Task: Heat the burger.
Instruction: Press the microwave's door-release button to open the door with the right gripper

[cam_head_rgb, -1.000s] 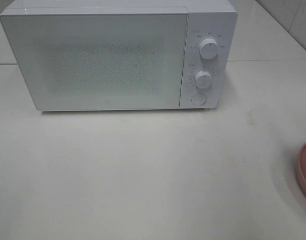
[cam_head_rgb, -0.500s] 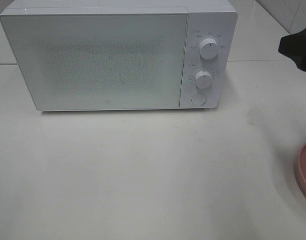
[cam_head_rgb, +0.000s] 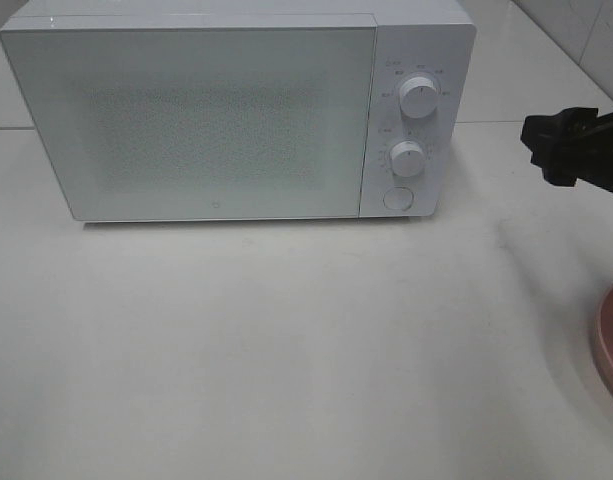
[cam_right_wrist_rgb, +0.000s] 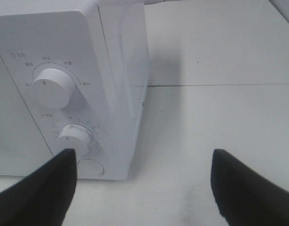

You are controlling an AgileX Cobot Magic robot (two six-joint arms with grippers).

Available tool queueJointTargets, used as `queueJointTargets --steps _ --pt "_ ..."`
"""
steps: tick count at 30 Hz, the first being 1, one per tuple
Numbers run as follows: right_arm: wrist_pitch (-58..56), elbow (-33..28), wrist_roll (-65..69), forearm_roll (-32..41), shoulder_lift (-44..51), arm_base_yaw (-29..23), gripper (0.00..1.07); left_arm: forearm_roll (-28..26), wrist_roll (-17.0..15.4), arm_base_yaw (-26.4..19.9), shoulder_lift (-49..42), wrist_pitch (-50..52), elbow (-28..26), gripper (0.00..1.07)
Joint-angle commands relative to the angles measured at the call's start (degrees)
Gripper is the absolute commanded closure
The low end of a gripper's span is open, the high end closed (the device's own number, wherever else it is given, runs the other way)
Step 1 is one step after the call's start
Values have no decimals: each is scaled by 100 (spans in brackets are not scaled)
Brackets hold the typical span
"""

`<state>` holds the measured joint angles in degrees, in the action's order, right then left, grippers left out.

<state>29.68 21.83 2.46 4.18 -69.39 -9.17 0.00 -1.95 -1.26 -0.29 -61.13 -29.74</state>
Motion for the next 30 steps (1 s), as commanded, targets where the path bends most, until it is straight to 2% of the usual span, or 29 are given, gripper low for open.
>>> queueJointTargets --steps 1,4,5,7,9,10,14,15,17,20,22,25,27,28,30 --pt "607 -132 -195 206 -143 11 32 0 -17 6 -34 -17 17 8" --pt "1020 -292 -361 407 -298 -29 32 0 -17 6 -34 -17 17 8" --pt "1289 -401 -607 722 -424 -212 32 0 -17 6 -34 -17 17 8" --pt "1398 -435 -779 854 -476 -332 32 0 -17 6 -34 -17 17 8" --pt "1748 -533 -1220 1364 -716 -710 32 0 -17 6 -34 -17 17 8" --pt "1748 -533 -1220 1364 -716 -710 32 0 -17 6 -34 -17 17 8" --pt "2378 -561 -1736 2303 -1152 -1415 32 0 -17 6 -34 -17 17 8" --pt "2378 -561 -1736 2303 -1152 -1415 32 0 -17 6 -34 -17 17 8" --pt "3037 -556 -2103 3352 -1558 -2114 32 0 -17 6 -34 -17 17 8" --pt "3231 -556 -2160 3592 -1662 -2303 32 0 -17 6 -34 -17 17 8" --pt "3696 -556 -2177 4154 -1948 -2767 32 0 -17 6 -34 -17 17 8" --pt "3930 -544 -2172 4418 -2108 -3042 32 0 -17 6 -34 -17 17 8" --pt "4074 -424 -2166 4927 -2343 -3415 32 0 -17 6 -34 -17 17 8" --pt "4074 -424 -2166 4927 -2343 -3415 32 0 -17 6 -34 -17 17 8" --pt "4085 -138 -2194 5311 -2595 -3747 32 0 -17 6 -34 -17 17 8"
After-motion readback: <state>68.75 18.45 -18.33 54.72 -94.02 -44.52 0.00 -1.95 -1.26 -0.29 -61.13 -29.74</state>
